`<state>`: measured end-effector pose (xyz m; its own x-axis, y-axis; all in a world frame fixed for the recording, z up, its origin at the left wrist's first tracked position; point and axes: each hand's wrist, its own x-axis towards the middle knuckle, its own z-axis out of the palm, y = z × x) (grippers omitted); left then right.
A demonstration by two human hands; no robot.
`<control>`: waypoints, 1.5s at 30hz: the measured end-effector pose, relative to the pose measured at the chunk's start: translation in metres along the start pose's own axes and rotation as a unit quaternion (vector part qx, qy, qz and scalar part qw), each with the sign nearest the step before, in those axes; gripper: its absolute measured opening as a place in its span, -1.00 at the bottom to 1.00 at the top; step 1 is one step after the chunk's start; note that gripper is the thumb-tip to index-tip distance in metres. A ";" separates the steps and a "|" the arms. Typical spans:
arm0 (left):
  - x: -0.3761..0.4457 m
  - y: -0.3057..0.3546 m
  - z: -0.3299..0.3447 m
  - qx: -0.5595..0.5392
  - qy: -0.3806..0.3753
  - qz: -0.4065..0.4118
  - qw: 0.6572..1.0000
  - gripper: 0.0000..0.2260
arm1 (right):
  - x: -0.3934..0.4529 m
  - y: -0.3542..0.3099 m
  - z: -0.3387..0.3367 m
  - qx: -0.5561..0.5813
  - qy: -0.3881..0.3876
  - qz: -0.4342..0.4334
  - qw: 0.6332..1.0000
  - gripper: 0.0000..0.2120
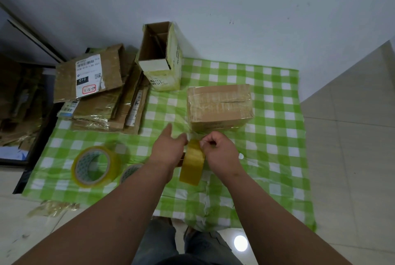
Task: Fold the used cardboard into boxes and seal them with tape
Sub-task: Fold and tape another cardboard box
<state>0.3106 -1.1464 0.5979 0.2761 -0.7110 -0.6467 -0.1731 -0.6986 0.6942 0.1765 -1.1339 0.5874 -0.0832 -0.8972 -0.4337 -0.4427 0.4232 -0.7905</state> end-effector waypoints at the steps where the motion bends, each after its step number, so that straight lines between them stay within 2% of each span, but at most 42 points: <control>1: 0.000 0.002 -0.003 0.029 0.025 0.028 0.999 -0.37 | 0.000 0.001 0.000 -0.004 0.000 -0.005 1.000 -0.77; 3: -0.003 0.008 -0.008 0.146 0.071 0.174 0.971 -0.37 | 0.001 0.002 -0.001 -0.011 -0.007 -0.018 1.000 -0.82; 5: -0.006 0.019 -0.011 0.249 0.074 0.346 0.902 -0.38 | 0.002 0.002 0.000 -0.020 -0.013 -0.025 0.999 -0.89; 7: 0.002 0.029 -0.010 0.332 0.039 0.420 0.844 -0.43 | 0.002 0.000 -0.001 -0.022 -0.016 -0.022 0.999 -0.87; 9: 0.012 0.037 -0.009 0.382 0.017 0.411 0.828 -0.50 | 0.001 -0.001 -0.002 -0.027 -0.017 -0.023 0.999 -0.79; 15: 0.022 0.048 -0.012 0.416 0.038 0.399 0.816 -0.54 | 0.002 0.005 -0.010 -0.023 0.000 -0.030 0.999 -0.73; 20: 0.022 0.057 -0.010 0.433 0.026 0.410 0.802 -0.53 | 0.004 0.012 -0.018 -0.005 0.012 -0.018 1.000 -0.72; 29: 0.024 0.056 0.004 0.462 0.061 0.416 0.781 -0.58 | 0.000 0.013 -0.022 0.052 0.005 -0.020 0.998 -0.75; 32: 0.025 0.052 0.000 0.443 0.038 0.425 0.789 -0.53 | -0.001 0.014 -0.026 0.066 0.011 -0.009 0.998 -0.75; 37: 0.029 0.053 -0.021 0.407 -0.056 0.423 0.808 -0.38 | -0.002 0.014 -0.027 0.087 0.014 -0.002 0.996 -0.75; 39: 0.032 0.058 -0.029 0.425 -0.079 0.414 0.801 -0.40 | -0.002 0.012 -0.025 0.082 0.012 0.001 0.997 -0.75; 45: 0.035 0.066 -0.026 0.467 -0.072 0.437 0.765 -0.46 | -0.002 0.005 -0.023 0.083 0.004 0.005 0.997 -0.78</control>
<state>0.3331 -1.2156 0.6296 -0.4268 -0.8936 -0.1391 -0.8511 0.3449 0.3958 0.1534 -1.1332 0.5942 -0.0934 -0.8937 -0.4389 -0.2880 0.4462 -0.8473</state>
